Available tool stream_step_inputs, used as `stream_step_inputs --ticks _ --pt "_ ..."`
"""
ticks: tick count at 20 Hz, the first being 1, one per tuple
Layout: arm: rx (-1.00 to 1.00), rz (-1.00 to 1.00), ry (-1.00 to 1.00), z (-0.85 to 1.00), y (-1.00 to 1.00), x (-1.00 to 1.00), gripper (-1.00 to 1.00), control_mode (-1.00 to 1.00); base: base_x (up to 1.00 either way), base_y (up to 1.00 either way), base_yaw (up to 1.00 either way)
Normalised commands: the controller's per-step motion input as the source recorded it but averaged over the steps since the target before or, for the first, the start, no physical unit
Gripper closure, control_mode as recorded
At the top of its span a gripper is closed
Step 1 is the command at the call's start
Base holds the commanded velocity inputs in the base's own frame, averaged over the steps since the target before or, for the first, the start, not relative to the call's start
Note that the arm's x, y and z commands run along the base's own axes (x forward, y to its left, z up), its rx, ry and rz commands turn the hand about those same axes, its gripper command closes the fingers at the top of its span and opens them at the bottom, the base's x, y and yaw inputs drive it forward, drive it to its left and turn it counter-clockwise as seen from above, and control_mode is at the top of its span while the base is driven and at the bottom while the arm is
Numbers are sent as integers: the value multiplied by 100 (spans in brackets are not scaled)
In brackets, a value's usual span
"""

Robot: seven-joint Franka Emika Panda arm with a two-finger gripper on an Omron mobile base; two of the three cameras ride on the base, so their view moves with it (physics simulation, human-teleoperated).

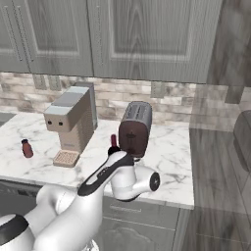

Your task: There is a wine glass and glass cup on the dining counter. Place the wine bottle next to the wine glass and the juice bottle next to the glass cup.

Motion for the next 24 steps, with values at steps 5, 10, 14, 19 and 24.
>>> stream_step_inputs --ticks 5,10,14,19,24 --pt "0 1 0 0 -6 17 -100 -100 0 0 0" --pt "0 0 -1 0 -11 1 -100 -100 0 0 0" --pt "0 0 -1 0 -13 0 -100 -100 0 0 0" --pt "0 0 0 -1 -5 0 -100 -100 0 0 0" --pt "0 0 0 0 3 4 -100 -100 0 0 0"
